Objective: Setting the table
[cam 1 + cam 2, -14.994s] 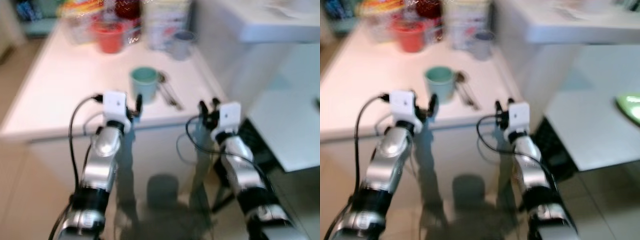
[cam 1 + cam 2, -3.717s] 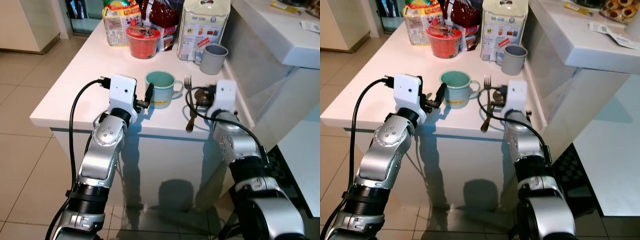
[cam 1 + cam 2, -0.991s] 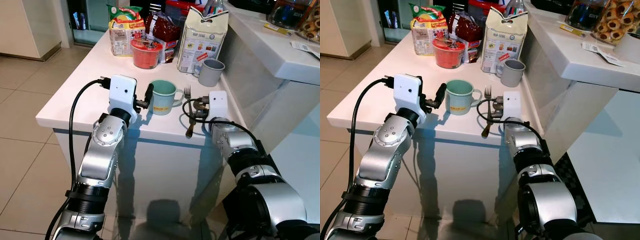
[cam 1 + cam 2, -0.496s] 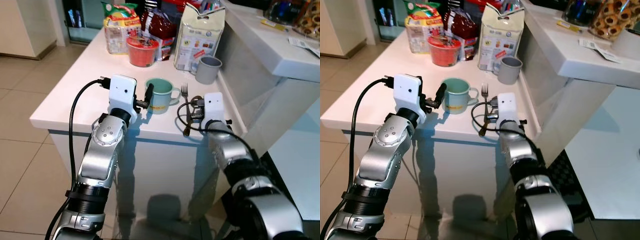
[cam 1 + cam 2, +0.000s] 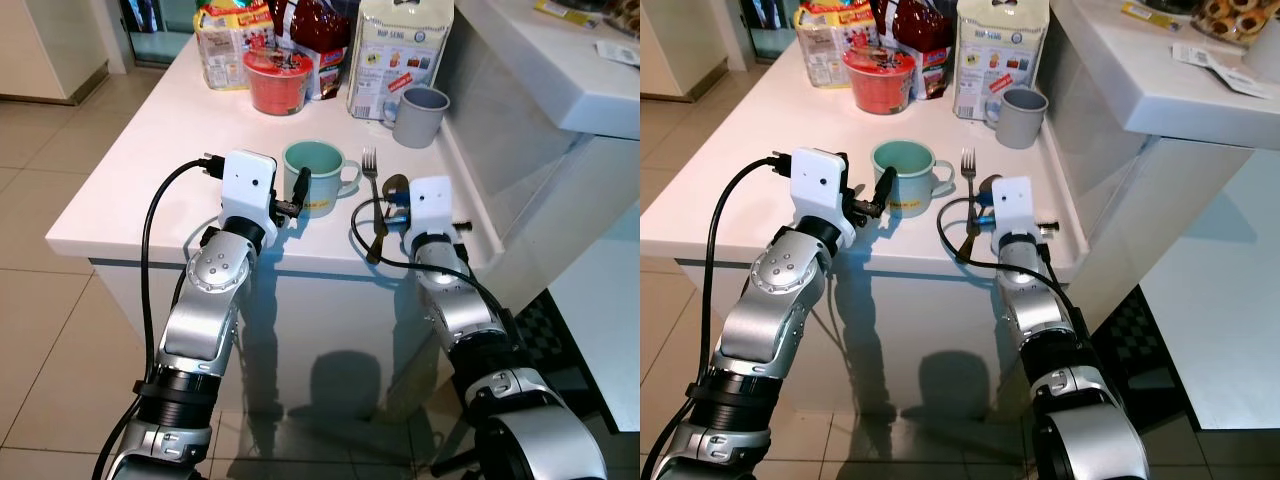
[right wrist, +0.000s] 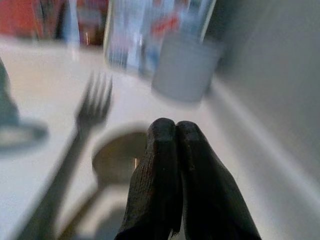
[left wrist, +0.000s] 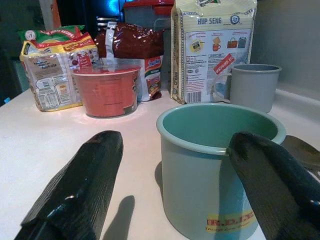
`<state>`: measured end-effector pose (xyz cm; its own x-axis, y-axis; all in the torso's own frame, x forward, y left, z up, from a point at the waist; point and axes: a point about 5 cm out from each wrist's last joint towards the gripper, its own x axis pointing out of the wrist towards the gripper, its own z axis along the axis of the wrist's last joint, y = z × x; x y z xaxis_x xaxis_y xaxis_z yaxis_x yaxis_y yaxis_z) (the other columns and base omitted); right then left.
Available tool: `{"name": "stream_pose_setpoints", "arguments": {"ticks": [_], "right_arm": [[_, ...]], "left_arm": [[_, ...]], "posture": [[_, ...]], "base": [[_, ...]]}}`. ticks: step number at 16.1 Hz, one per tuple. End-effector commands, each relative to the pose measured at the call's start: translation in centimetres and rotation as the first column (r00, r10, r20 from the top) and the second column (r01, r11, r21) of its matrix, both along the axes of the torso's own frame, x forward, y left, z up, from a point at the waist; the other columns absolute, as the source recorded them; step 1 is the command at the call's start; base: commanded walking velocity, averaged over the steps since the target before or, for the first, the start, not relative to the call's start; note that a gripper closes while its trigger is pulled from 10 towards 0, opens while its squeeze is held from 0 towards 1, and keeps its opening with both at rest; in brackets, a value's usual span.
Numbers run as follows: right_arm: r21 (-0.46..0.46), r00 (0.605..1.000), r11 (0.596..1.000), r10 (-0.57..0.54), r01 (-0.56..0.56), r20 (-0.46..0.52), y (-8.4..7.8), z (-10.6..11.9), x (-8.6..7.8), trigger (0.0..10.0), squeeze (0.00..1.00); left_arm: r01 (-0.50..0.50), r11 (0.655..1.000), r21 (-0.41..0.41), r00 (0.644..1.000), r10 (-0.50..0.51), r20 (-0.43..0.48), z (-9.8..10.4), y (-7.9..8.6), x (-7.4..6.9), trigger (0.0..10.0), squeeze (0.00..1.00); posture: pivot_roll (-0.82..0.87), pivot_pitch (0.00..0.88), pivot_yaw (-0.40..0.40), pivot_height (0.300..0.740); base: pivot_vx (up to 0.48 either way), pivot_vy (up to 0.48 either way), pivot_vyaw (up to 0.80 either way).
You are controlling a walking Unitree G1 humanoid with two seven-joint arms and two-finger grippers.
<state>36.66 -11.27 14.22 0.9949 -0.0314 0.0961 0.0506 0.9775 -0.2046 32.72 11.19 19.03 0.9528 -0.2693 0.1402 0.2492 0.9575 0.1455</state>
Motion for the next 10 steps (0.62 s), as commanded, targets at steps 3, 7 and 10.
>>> {"name": "stream_pose_setpoints", "arguments": {"ticks": [3, 7, 10], "right_arm": [[-0.009, 0.989, 1.0, 0.013, -0.012, 0.148, 0.4, 2.7, 0.0, 0.0, 0.0], [-0.019, 0.991, 1.0, 0.026, -0.024, 0.13, 0.6, 2.7, 0.2, 10.0, 0.0], [0.042, 0.998, 0.999, -0.001, -0.002, 0.069, 0.1, 2.0, 0.4, 10.0, 1.0]], "left_arm": [[0.012, 1.0, 0.007, 1.0, -0.012, 0.009, 0.3, -0.4, 0.0, 10.0, 0.0], [0.013, 1.0, 0.006, 1.0, -0.013, 0.01, 0.3, -0.5, 0.0, 10.0, 0.0], [0.011, 1.0, 0.007, 1.0, -0.011, 0.012, 0.4, -0.5, 0.0, 10.0, 0.0]], "posture": [[0.05, 0.0, -0.074, 0.74], [0.05, 0.0, -0.073, 0.74], [0.05, 0.0, -0.073, 0.74]], "base": [[0.0, 0.0, 0.0], [0.0, 0.0, 0.0], [0.0, 0.0, 0.0]]}}
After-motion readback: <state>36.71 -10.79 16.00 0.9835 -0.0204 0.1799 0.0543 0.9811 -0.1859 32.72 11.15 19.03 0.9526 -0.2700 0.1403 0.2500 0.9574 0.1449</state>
